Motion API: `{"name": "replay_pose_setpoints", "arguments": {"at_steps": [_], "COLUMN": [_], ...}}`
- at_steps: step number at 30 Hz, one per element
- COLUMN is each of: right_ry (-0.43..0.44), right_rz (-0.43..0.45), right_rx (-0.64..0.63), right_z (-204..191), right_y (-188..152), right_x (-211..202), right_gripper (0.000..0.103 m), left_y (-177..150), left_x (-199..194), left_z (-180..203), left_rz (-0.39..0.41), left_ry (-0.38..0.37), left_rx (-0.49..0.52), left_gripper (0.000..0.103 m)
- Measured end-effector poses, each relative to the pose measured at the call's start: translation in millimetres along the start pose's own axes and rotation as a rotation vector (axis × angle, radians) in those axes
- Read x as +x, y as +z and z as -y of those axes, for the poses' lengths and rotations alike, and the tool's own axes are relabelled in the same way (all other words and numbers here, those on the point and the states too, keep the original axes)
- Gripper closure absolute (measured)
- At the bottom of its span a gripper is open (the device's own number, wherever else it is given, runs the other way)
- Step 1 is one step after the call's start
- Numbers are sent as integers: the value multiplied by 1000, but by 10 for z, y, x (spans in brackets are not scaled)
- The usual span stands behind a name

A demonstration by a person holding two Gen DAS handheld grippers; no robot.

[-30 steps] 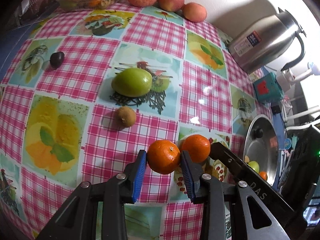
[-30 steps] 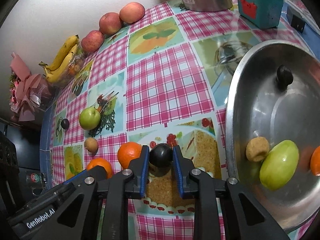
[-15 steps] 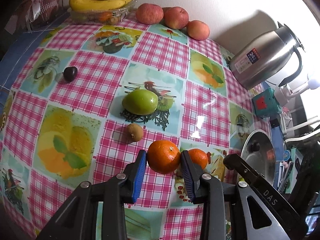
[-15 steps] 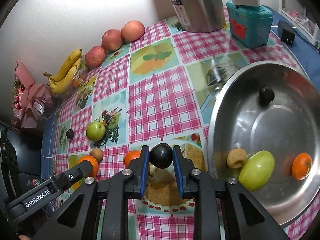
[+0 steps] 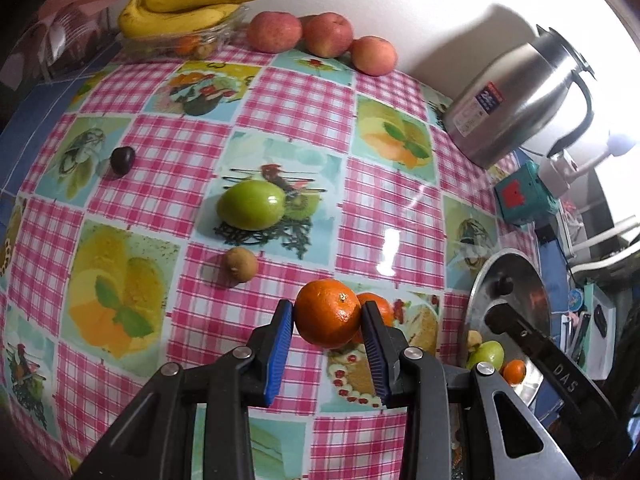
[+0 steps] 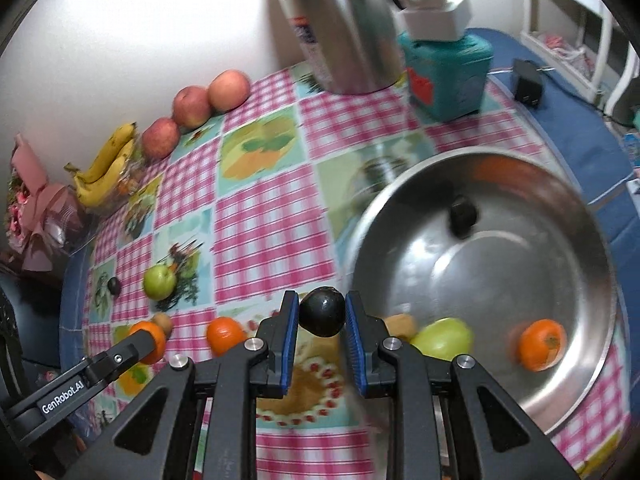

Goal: Organize fruits
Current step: 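Carry the orange and dark plum over the steel bowl with both grippers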

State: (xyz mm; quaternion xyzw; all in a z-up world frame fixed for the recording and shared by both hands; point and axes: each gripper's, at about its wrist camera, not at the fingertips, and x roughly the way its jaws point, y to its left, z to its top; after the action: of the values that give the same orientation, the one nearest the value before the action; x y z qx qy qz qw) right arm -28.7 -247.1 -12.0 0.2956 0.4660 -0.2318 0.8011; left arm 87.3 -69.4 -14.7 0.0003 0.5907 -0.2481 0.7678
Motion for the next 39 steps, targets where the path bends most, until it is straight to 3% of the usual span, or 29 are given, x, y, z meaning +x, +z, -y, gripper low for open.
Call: {"name": "replay_pose_setpoints", "arguments": {"at_steps": [11,23,39], "right_ry": [-138,-191,-191], "right_rz": [52,78,0], "right_rx": [105,193,181], "right_z": [567,983,1010], "right_y": [107,140,89], "right_x": [-232,-406,-236], "right_gripper": [79,78,78], "left_y": [-122,-303,-422], "left_x": [57,176,411], "left_z": [646,1357,1597], "left_rz": [13,52,91], "left_ry": [-20,-83,-60], "left_rx": [168,358,451], "left_gripper": [66,66,66]}}
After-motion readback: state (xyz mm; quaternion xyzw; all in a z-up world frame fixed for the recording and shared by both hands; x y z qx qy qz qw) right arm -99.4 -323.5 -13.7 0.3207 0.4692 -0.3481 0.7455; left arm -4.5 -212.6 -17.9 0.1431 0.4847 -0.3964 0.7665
